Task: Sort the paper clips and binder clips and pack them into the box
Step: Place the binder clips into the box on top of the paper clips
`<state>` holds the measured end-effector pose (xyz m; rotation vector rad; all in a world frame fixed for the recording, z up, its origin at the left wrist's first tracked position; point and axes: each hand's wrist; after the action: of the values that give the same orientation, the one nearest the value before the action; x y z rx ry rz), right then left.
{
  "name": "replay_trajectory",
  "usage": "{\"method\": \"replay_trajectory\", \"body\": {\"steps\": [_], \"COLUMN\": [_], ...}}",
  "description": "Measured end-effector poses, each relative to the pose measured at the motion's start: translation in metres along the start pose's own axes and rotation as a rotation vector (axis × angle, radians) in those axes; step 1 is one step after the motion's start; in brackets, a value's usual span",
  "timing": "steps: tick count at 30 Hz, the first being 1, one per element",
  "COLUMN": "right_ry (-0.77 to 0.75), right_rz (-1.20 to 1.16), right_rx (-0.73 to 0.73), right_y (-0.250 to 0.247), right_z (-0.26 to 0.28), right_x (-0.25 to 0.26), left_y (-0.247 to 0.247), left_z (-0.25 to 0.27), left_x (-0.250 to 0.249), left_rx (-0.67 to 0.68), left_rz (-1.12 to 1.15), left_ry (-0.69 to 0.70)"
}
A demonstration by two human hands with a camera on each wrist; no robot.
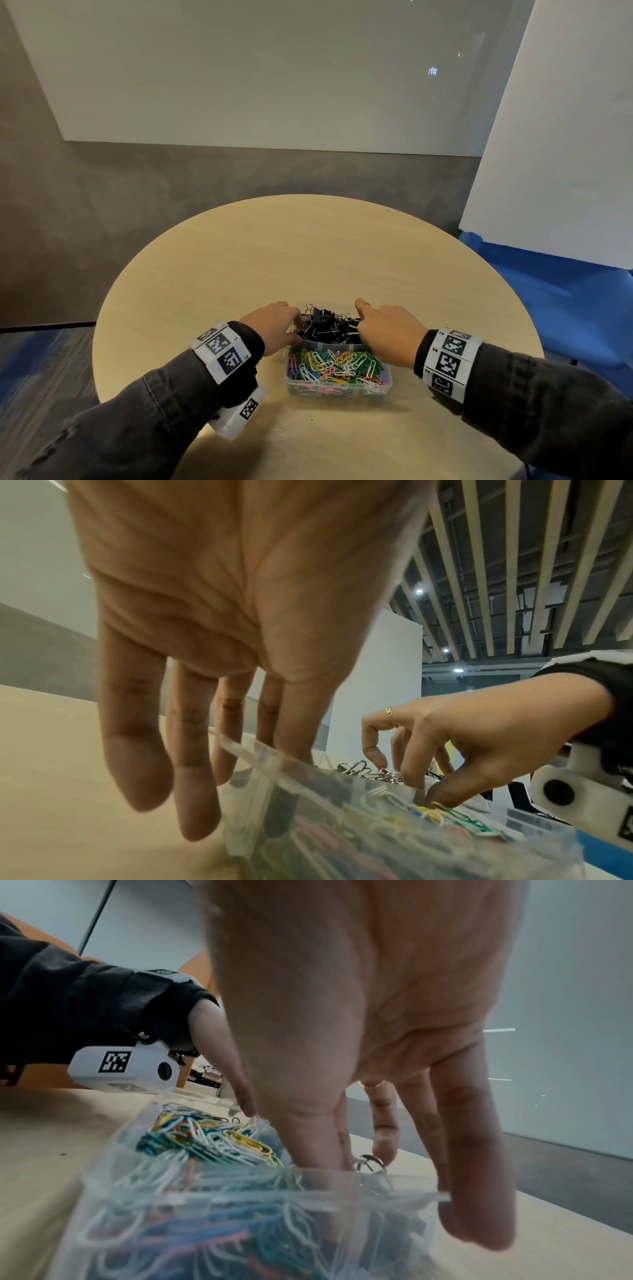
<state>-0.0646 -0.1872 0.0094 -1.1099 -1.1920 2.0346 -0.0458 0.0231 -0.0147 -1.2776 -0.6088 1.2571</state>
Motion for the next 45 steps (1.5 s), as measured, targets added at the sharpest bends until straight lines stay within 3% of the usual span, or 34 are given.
{"method": "replay_trajectory", "body": {"steps": [9, 24, 30, 38, 45], "right_ry": [-0.016, 0.190, 0.158, 0.073, 0.033], "right_rz": [0.048, -0.133, -0.154, -0.467, -0.565], "right_rx": [0.022, 0.014, -0.005, -0.030, -0.017], "right_y": [-0.002, 0.000, 0.006, 0.007, 0.008], "right_z": [-0.002, -0.002, -0.004, 0.002, 0.003], "right_x": [-0.003, 0.010, 0.003, -0.026, -0.036], "left_y": [0.000, -0.001, -0.001, -0.001, -0.002], "left_z": [0.000, 0.002, 0.002, 0.003, 0.004], "left_x": [0.002, 0.003, 0.004, 0.004, 0.004], "left_rx": [-0.003, 0.007, 0.003, 0.001, -0.002], "left_rz": [0.026, 0.024, 0.041, 0.056, 0.063], "left_ry": [-0.004, -0.028, -0.035, -0.034, -0.032]}}
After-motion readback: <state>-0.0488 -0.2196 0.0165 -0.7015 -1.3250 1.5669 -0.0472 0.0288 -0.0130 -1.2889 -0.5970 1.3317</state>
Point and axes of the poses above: each hand's wrist, its own z-axis away from the middle knuckle, its own y-axis out of the palm, x = y × z, and after that the axes turned 3 degrees about z, right-handed
